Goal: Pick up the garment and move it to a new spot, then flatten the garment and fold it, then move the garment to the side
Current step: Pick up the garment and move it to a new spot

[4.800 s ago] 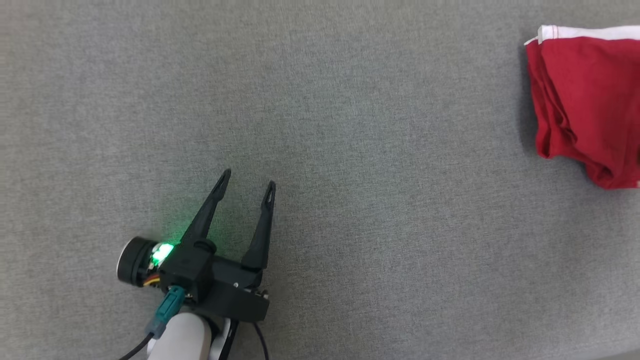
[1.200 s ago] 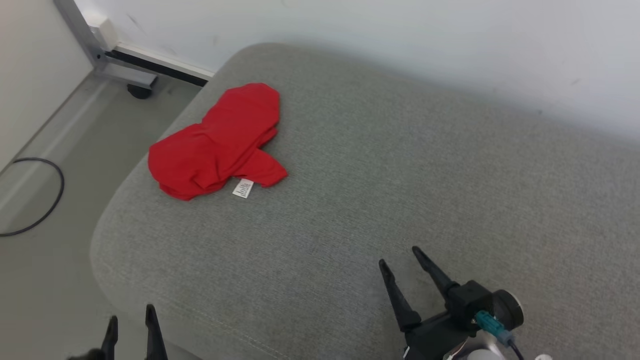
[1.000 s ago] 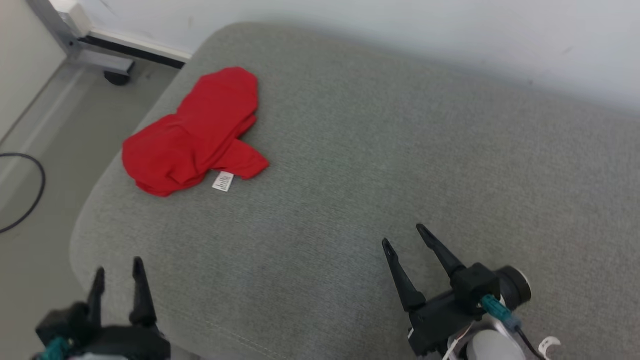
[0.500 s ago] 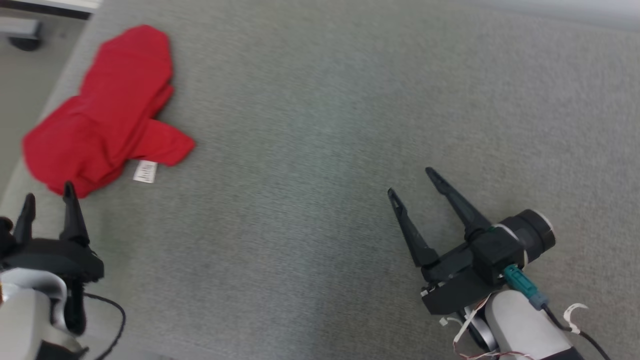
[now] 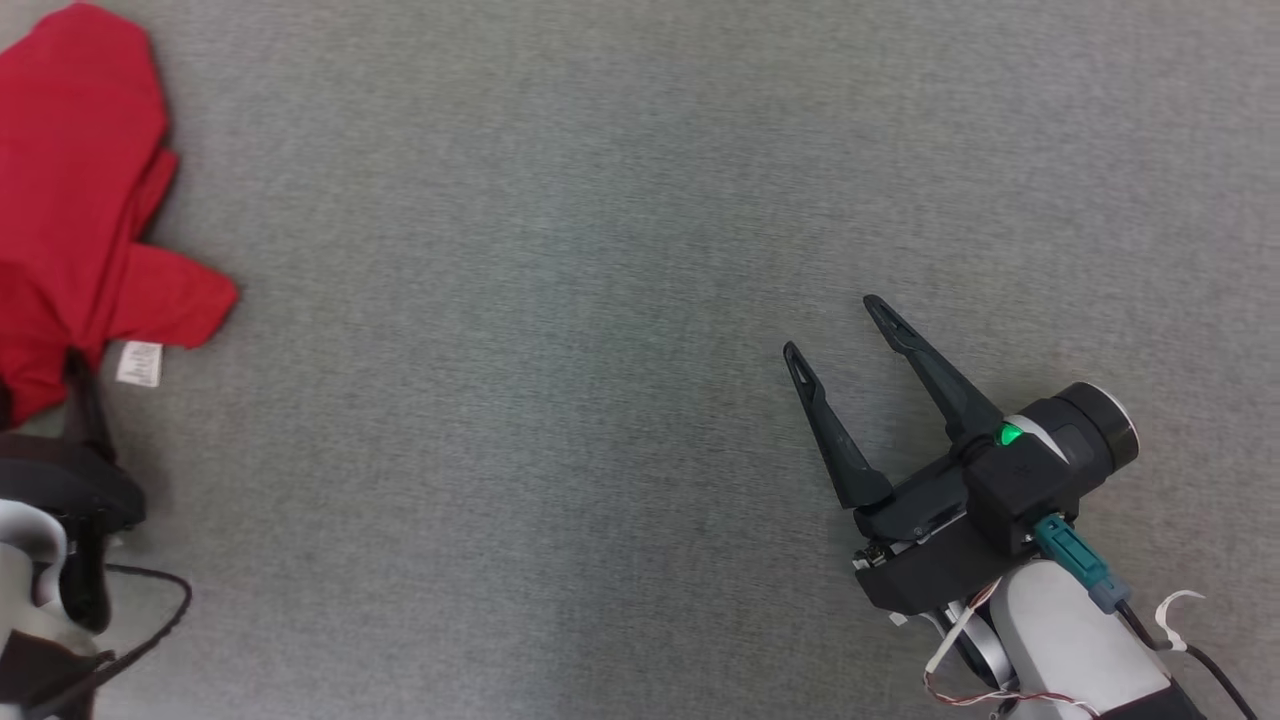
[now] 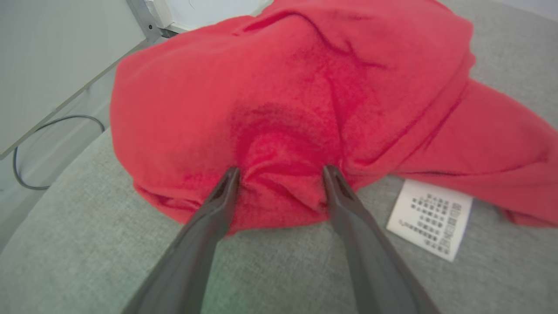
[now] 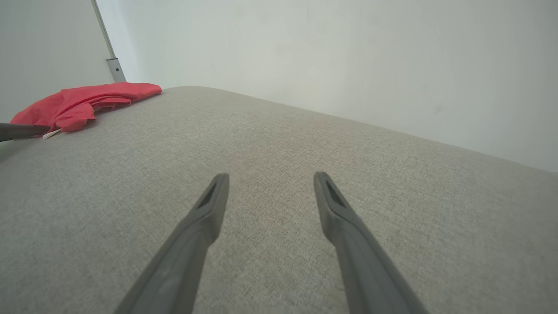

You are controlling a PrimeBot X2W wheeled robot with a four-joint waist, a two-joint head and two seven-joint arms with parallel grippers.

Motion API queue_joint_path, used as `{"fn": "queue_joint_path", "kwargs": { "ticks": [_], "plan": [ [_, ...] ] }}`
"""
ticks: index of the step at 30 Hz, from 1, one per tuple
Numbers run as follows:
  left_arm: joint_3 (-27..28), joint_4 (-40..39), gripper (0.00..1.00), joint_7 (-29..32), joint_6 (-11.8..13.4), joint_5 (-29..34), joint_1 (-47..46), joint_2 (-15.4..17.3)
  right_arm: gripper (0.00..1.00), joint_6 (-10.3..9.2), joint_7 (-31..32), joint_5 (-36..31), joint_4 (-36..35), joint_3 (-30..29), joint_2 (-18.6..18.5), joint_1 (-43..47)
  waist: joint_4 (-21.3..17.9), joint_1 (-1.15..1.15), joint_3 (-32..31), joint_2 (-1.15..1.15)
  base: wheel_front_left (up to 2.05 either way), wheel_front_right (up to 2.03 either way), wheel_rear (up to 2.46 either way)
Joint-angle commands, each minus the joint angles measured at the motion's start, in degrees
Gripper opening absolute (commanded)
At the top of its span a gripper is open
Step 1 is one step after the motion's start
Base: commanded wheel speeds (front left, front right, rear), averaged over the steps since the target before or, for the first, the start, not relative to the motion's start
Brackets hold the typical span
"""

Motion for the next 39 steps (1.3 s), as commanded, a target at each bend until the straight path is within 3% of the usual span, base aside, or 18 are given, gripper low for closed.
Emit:
{"fn": "queue_joint_path", "kwargs": {
  "ticks": [1,10,13,19,24,30,37,39],
  "plan": [
    [-0.2,2.1,0.0,-0.9,0.1,0.2,-0.3,-0.4,1.0,-0.13,-0.1,0.1,-0.3,0.0,0.7,0.0,-1.5,0.0,0.2,-0.01,0.0,0.0,0.0],
    [-0.9,2.4,0.0,-5.3,0.8,2.7,-1.0,2.1,1.0,-0.13,-1.2,0.5,1.9,-0.1,2.5,1.2,-1.4,0.0,-3.4,-0.01,0.0,0.0,0.0],
    [-0.6,-4.9,0.0,-5.6,0.6,5.1,-1.8,2.6,1.0,-0.13,-1.7,1.1,3.4,-0.5,3.6,1.3,-1.3,0.0,-5.2,-0.01,0.0,0.0,0.0],
    [-2.6,-19.8,0.0,-5.5,0.0,9.0,2.3,-1.4,1.0,-0.13,-2.4,2.4,7.0,-0.9,6.2,2.4,-1.7,0.0,-9.3,-0.01,0.0,0.0,0.0],
    [-9.2,-26.7,0.0,-5.5,0.0,8.0,5.2,-7.5,1.0,-0.13,-2.5,3.0,8.2,-2.4,7.7,2.7,-3.9,0.0,-12.1,-0.01,0.0,0.0,0.0],
    [-21.6,-33.6,0.0,-5.5,0.0,6.1,9.1,-15.5,1.0,-0.13,-2.5,3.1,8.4,-5.4,8.8,3.9,-7.9,0.0,-14.7,-0.01,0.0,0.0,0.0],
    [-34.0,-35.1,0.0,-5.5,0.1,0.4,12.2,-19.0,1.0,-0.13,-2.5,3.0,8.8,-8.1,9.9,5.2,-13.5,0.0,-16.8,-0.01,0.0,0.0,0.0],
    [-40.2,-34.5,0.0,-5.5,0.1,-1.6,12.2,-19.0,1.0,-0.13,-2.5,3.2,8.7,-8.8,10.3,5.4,-15.6,0.0,-16.9,-0.01,0.0,0.0,0.0]
  ]
}}
